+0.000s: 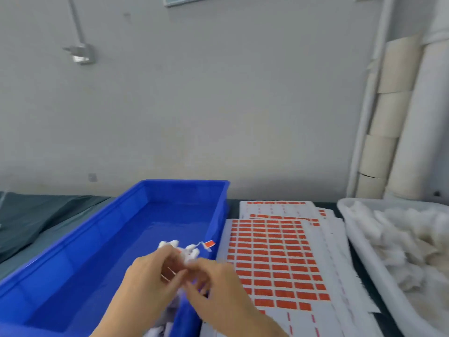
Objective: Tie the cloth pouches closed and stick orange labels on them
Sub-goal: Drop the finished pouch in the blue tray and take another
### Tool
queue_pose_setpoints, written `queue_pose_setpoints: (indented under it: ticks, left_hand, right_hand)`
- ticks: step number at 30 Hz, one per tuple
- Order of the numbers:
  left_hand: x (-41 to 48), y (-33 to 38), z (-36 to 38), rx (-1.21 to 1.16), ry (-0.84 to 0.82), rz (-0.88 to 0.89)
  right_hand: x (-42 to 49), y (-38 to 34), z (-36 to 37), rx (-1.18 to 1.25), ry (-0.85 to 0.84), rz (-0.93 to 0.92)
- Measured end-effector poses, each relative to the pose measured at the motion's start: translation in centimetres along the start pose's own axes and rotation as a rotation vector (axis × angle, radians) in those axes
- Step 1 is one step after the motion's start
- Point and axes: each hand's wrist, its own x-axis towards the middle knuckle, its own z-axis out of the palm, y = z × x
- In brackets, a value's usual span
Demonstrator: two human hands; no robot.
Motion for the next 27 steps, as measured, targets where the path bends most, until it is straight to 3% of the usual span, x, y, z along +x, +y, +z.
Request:
queue_pose_setpoints:
  ticks: [3,6,13,18,22,25,27]
  left_hand:
    - [0.4,6.3,3.8,-0.136,0.045,0.234]
    - [1.0,11.6,9.2,-0.349,-0.155,0.245]
    - [1.9,22.6,19.8,-0.598,-0.292,0.397]
    - [3.4,27.1,26.2,-0.553,-0.538,0.383]
    - [3.5,30.5,30.1,-0.414,-0.669,0.502]
    - [2.9,33.4,32.5,-0.329,-0.7,0.621]
    - [2.5,35.0,34.1,-0.248,-0.713,0.662]
  right_hand:
    - [-4.5,1.4,-4.8,0.032,0.288,0.119]
    - [-8.5,2.8,-9.9,-0.022,0.474,0.198]
    - [-15.7,6.5,-21.1,-0.241,0.693,0.308]
    - [-18.9,9.7,-28.3,-0.613,0.652,0.483]
    - [-21.1,12.0,-33.3,-0.991,0.392,0.788]
    - [-22.5,13.8,-35.5,-1.07,0.234,0.973]
    - [-23.3,15.0,-36.3,-1.015,0.237,1.006]
